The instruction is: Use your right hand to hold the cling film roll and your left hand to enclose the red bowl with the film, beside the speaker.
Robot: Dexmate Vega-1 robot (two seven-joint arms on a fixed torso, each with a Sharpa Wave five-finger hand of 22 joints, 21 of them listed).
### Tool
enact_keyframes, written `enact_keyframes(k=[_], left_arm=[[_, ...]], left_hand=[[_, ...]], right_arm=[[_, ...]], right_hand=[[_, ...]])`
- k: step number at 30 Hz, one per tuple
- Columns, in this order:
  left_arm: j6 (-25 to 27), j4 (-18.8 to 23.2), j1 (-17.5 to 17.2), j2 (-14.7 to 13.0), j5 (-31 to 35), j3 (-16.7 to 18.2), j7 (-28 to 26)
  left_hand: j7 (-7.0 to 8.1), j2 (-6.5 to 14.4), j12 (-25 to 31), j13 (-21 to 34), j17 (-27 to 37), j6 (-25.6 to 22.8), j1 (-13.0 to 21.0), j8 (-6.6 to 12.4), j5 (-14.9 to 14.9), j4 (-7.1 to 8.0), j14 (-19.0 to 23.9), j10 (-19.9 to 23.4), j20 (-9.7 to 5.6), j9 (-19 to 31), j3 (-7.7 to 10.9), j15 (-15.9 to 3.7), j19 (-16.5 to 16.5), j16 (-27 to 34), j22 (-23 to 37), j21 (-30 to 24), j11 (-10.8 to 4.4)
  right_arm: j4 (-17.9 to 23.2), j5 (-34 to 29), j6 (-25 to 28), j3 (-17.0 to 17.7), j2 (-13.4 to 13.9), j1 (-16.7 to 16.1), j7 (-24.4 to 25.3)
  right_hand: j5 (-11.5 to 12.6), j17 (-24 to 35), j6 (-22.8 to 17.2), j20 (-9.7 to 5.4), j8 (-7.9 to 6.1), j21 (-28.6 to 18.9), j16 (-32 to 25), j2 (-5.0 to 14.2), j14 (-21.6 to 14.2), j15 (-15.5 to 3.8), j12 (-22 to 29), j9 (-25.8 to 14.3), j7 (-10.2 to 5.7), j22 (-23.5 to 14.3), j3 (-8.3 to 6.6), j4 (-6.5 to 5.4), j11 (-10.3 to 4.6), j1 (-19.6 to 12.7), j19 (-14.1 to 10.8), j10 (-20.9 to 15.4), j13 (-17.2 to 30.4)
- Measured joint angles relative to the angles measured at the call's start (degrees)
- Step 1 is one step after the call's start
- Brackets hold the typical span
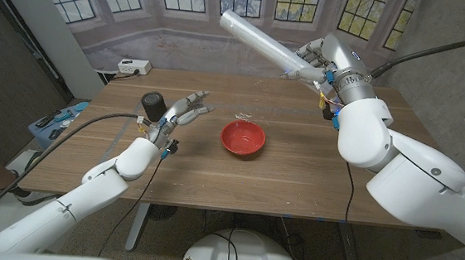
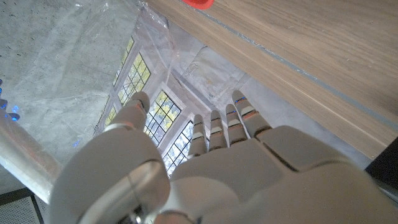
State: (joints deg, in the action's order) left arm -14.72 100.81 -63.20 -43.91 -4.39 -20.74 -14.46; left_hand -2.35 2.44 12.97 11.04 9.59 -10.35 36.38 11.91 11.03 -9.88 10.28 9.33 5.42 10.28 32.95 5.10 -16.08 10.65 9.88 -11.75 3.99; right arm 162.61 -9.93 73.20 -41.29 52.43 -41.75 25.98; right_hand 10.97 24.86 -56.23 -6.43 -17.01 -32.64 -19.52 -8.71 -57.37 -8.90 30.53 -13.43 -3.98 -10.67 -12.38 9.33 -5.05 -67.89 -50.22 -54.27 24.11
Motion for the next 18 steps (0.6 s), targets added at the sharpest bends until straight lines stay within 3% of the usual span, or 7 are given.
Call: enact_keyframes(k=[6,12,15,18], left_arm=[[-1.76,-0.65,0.42,0.37,0.76,-0.32,0.12],[-3.15,-2.64,1.35,1.48,1.23,-1.16,0.19],[-3.88,-3.31,1.39,2.06,1.72,-1.29,-0.25],[-4.21,-3.65,1.4,2.43,2.29,-1.33,-0.95]], left_hand=[[-0.3,-0.17,0.0,0.0,0.0,-0.3,0.31,0.0,0.0,-0.25,0.08,0.35,0.0,0.0,-0.25,-0.09,0.0,0.0,0.0,0.0,0.27],[-0.01,-0.13,0.34,0.0,0.01,-2.32,1.96,0.15,0.0,-0.24,1.19,2.09,0.08,-0.01,-0.25,-0.75,-0.34,0.0,0.04,0.0,-0.43],[0.63,-0.41,1.82,0.0,0.11,-8.41,4.94,1.33,0.0,-0.24,5.77,7.66,-0.49,-0.01,-0.94,-2.87,-2.62,0.91,0.14,-0.16,-2.8],[1.96,0.14,4.08,0.16,0.23,-17.77,8.18,2.56,0.0,0.1,14.26,17.43,-0.9,0.21,-2.66,-5.71,-5.67,2.32,0.33,-0.69,-5.38]], right_arm=[[1.83,0.01,1.03,-2.32,-0.36,1.39,0.52],[3.25,2.32,4.58,-4.29,-0.71,2.93,2.96],[3.73,2.97,5.08,-5.2,-0.88,3.7,3.6],[4.04,3.58,5.45,-5.74,-1.02,4.24,4.06]], right_hand=[[0.0,0.27,-0.28,0.0,0.38,-0.34,0.0,0.0,0.0,0.0,-0.01,0.01,-0.1,0.0,0.08,0.08,0.18,0.0,0.0,-0.17,0.0],[0.0,0.26,-0.4,0.0,0.54,-0.34,0.0,0.01,0.01,0.0,-0.02,0.0,0.0,0.0,0.08,0.08,0.18,0.01,0.0,-0.16,0.16],[0.0,0.53,-0.49,0.0,0.7,-0.64,0.0,0.01,0.01,0.01,-0.02,0.0,0.09,0.0,0.08,0.08,0.19,0.01,0.0,-0.15,0.23],[0.0,0.53,-0.5,0.0,0.71,-0.64,0.0,0.02,0.01,0.01,-0.02,-0.11,0.09,0.0,0.08,0.08,0.2,0.02,0.0,-0.14,0.23]])
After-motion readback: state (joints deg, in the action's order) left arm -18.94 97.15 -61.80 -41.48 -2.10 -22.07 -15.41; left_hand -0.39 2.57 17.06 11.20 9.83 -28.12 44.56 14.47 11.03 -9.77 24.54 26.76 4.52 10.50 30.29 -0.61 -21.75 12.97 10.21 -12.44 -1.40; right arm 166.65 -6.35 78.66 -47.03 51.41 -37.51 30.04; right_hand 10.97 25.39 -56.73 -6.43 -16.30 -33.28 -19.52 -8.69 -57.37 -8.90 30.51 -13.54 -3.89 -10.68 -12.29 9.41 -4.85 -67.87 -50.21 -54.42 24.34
